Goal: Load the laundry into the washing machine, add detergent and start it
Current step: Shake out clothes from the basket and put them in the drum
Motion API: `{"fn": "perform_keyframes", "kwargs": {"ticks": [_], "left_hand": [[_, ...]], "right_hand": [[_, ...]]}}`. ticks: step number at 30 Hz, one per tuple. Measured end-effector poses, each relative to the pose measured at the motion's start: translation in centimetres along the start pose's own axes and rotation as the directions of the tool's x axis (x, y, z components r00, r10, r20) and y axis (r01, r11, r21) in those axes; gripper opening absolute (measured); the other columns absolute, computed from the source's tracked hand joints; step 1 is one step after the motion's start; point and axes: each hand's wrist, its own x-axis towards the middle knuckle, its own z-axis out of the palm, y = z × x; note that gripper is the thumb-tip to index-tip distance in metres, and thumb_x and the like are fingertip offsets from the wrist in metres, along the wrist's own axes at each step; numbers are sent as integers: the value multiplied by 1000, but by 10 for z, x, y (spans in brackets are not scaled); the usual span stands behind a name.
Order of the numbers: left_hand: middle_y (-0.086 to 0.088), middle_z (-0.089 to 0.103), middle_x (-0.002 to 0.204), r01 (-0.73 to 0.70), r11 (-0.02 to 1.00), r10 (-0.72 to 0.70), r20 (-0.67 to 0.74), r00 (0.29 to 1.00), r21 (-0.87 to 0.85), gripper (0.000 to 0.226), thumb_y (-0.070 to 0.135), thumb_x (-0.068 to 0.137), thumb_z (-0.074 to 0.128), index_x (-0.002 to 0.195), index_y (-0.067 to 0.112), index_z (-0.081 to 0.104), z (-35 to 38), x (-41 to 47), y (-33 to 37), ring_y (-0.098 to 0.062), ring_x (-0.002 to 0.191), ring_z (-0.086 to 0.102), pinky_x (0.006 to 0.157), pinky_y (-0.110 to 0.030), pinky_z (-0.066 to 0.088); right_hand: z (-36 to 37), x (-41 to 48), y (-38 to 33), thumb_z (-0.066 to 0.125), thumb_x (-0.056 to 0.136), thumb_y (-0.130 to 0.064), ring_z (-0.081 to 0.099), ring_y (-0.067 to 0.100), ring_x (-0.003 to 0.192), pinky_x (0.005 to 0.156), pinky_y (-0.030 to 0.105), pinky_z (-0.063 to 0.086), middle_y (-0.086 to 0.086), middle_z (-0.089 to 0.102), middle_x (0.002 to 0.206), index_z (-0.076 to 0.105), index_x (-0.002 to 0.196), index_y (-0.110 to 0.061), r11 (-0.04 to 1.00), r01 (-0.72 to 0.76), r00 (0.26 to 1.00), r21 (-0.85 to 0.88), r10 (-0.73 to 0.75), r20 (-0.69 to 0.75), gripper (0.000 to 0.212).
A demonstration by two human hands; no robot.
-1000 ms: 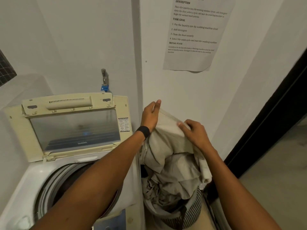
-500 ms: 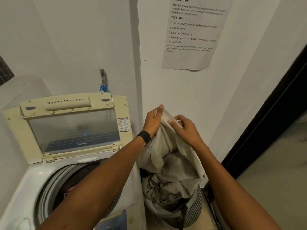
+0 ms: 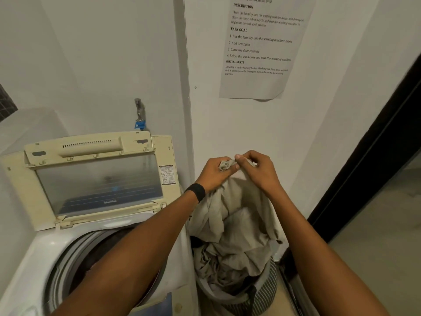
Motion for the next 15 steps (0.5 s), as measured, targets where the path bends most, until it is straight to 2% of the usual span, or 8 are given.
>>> {"fn": "perform_keyframes", "kwargs": {"ticks": [1,3,5,6,8,10,13,15], "left_hand": [[-5,61,76,9,1000,-10,-25,1000,-26,31,34,101,66,84,9,62,0,1,0,-10,72,54,71,-26,45],[-12,66,90,30,998,-34,-86,996,-57,34,36,107,54,100,4,64,-1,3,1,-12,80,59,78,-29,48],[-8,71,102,44,995,-59,-165,984,-92,35,37,110,47,114,9,67,-8,6,1,-9,91,65,83,-23,51],[-2,72,106,45,991,-72,-216,974,-128,33,37,110,45,118,13,67,-12,7,1,-8,96,66,86,-21,51],[5,71,109,29,988,-75,-313,947,-150,29,34,111,45,121,18,66,-20,9,-1,-7,102,66,89,-19,49],[9,69,105,19,992,-63,-350,935,-126,25,34,110,45,116,22,66,-22,8,-1,-3,99,64,88,-18,48],[11,70,98,30,986,-73,-262,962,-164,35,52,105,48,99,25,69,-12,8,7,-2,90,64,85,-22,50],[7,74,115,32,984,-43,-58,997,-177,40,57,101,52,117,25,72,-3,8,16,-6,109,67,97,-22,53]], "right_hand": [[0,0,2,69,93,-52,63,9,77,70,25,47,-7,70,81,67,84,-23,1000,-11,1000,-19,12,18,31],[-1,-4,9,70,91,-56,60,9,74,68,26,47,-7,67,82,63,89,-23,992,-31,989,-126,49,137,34],[-1,-12,20,72,90,-54,58,10,68,67,31,46,-7,65,78,64,87,-19,983,-37,954,-180,88,285,36],[-4,-16,24,72,91,-53,55,10,64,66,32,44,-7,61,72,63,83,-13,988,-55,947,-146,98,305,42],[-12,-21,26,73,91,-50,47,8,60,63,29,38,-6,51,66,59,77,-5,995,-103,969,-15,104,224,49],[-20,-21,21,75,92,-44,55,9,68,68,28,43,-2,61,71,68,81,-9,984,-111,990,141,98,97,37],[-18,-13,6,73,95,-30,70,15,94,86,32,54,1,77,97,78,94,-15,957,-69,997,281,61,39,16],[-7,-7,-2,70,98,-22,71,12,93,85,30,55,0,78,97,79,97,-13,971,-10,999,238,-1,47,13]]}}
